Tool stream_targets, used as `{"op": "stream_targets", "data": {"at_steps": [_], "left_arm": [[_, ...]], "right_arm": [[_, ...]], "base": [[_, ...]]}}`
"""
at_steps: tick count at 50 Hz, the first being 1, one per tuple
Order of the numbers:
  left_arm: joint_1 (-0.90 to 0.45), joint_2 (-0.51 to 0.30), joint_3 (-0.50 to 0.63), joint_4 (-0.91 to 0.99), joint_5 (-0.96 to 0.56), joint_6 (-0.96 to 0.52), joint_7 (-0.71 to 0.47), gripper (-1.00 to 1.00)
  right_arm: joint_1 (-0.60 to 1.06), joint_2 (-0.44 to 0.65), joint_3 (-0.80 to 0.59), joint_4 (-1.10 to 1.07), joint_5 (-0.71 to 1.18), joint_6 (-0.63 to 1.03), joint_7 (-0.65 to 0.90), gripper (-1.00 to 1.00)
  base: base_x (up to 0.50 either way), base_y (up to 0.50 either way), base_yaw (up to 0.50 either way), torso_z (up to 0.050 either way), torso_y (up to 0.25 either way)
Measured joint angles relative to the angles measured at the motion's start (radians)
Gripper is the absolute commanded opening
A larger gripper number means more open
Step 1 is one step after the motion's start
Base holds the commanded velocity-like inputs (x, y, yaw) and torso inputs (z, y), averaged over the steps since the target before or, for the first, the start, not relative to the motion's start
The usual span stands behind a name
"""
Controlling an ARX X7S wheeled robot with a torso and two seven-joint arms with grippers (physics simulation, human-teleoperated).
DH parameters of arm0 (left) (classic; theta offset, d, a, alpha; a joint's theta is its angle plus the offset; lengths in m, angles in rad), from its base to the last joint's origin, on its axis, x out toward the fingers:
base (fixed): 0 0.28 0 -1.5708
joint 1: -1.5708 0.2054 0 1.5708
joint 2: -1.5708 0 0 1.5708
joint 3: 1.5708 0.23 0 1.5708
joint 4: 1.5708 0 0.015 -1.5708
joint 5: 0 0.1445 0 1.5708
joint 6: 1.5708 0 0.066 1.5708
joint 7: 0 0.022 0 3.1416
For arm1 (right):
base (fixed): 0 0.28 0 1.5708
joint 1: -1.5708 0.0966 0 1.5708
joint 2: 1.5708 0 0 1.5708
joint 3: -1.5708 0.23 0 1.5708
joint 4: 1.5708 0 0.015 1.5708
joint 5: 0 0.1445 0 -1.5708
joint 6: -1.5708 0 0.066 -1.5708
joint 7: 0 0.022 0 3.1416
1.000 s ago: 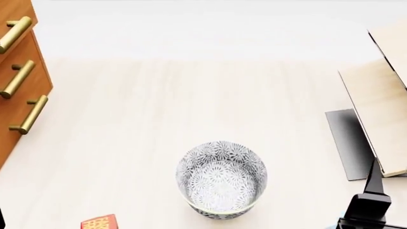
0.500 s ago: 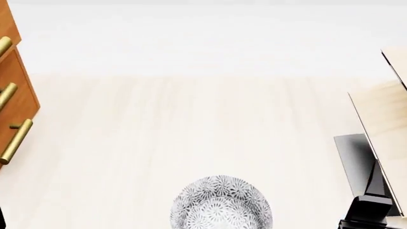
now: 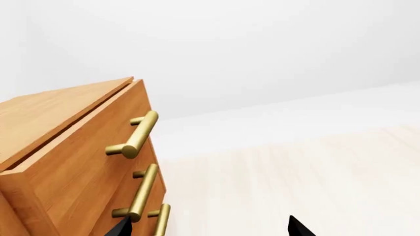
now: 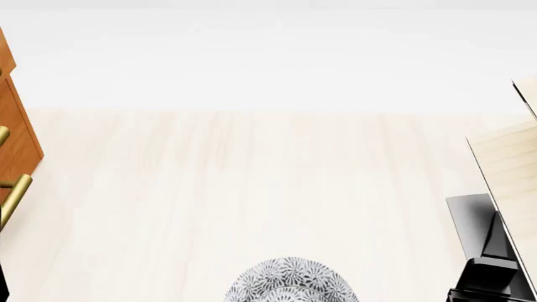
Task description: Close the top drawer of the cabinet and put the bowl on top of it.
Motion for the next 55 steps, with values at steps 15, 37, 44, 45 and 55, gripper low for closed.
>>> {"op": "stream_targets", "data": {"at_steps": [15,37,44,45,55], "left_arm": [[0.002,-0.011,0.014,-0.018,0.013,0.024,-0.002,1.0],[-0.117,-0.018,0.159,-0.216,0.104,0.081,0.029,1.0],[-0.161,-0.006,0.213,-0.306,0.143,0.113,0.043,1.0],[-0.169,-0.004,0.218,-0.322,0.148,0.118,0.046,1.0],[-0.222,0.0,0.277,-0.46,0.214,0.193,0.08,1.0]], "right_arm": [[-0.012,-0.007,-0.017,-0.001,-0.039,-0.033,-0.012,1.0],[-0.058,0.006,-0.012,-0.024,-0.075,-0.082,-0.031,1.0],[-0.066,0.01,-0.008,-0.026,-0.077,-0.088,-0.033,1.0],[-0.067,0.011,-0.008,-0.026,-0.078,-0.089,-0.033,1.0],[-0.072,0.01,-0.026,-0.016,-0.1,-0.104,-0.04,1.0]], "base": [[0.13,0.0,0.0,0.0,0.0],[0.0,0.0,0.0,0.0,0.0],[0.0,0.0,0.0,0.0,0.0],[0.0,0.0,0.0,0.0,0.0],[0.0,0.0,0.0,0.0,0.0]]}}
